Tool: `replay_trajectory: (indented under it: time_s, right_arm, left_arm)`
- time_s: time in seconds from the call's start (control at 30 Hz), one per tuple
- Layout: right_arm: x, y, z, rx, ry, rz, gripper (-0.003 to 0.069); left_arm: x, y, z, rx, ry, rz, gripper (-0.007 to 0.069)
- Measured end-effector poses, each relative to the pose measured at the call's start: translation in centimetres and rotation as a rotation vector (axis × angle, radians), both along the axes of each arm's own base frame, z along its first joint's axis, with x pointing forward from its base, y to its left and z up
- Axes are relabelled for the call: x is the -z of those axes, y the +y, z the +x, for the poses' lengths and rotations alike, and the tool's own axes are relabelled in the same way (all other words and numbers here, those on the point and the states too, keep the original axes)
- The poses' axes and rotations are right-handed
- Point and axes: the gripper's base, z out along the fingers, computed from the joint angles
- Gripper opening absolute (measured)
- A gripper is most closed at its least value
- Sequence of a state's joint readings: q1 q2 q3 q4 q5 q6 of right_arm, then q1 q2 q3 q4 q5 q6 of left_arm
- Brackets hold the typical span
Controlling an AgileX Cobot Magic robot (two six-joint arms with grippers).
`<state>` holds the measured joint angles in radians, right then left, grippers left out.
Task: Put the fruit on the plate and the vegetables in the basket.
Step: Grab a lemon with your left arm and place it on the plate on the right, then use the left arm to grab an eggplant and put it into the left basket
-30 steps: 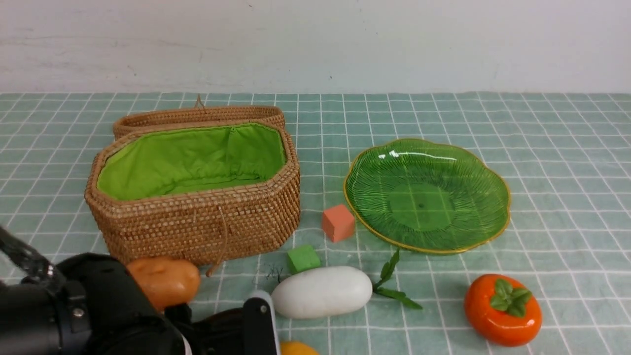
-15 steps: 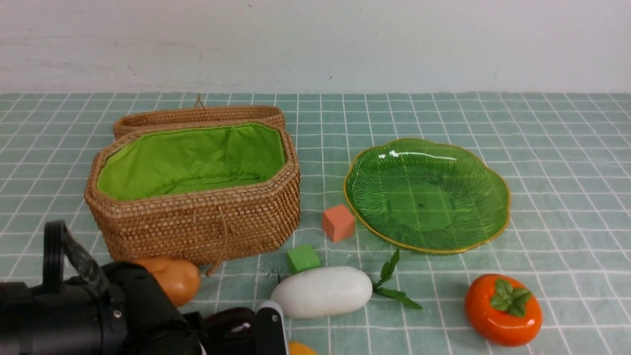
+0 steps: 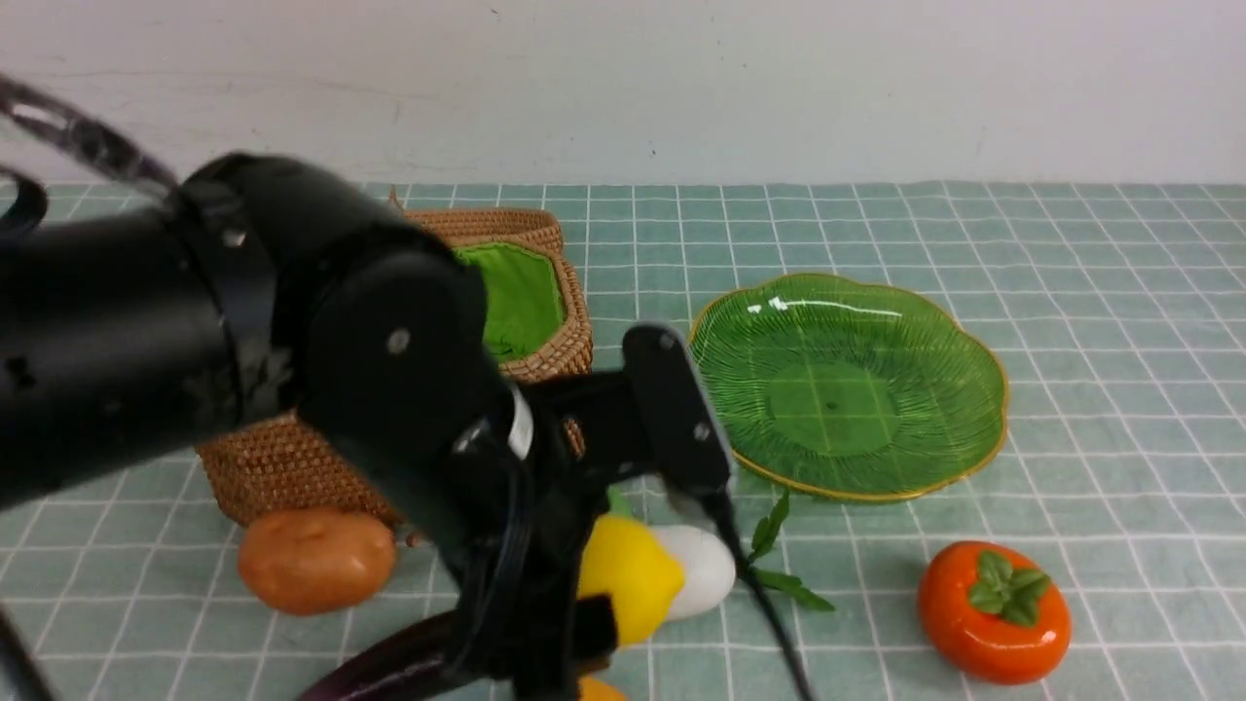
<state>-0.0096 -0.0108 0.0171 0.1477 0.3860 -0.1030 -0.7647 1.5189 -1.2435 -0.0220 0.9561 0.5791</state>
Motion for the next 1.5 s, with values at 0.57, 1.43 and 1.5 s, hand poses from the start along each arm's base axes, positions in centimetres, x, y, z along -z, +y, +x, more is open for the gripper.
replay_trajectory:
  time_s: [0.57,1.43,1.5]
  right_arm:
    - [0.0,0.0,0.0,0.0,0.0,0.0,0.0242]
    - [0.0,0.0,0.0,0.0,0.0,0.0,0.0242]
    - [0.0,0.0,0.0,0.0,0.0,0.0,0.0242]
  left_arm:
    - [8.4,-12.8,16.2,-0.351,-0.175,-0.451,0.0573]
    - [-1.0,-5.8,14.5,-0.552,-0.1,-0.357,0.0535]
    - [-3.4,-3.5,13.4,-0.571,-0.085,-0.306,0.0509]
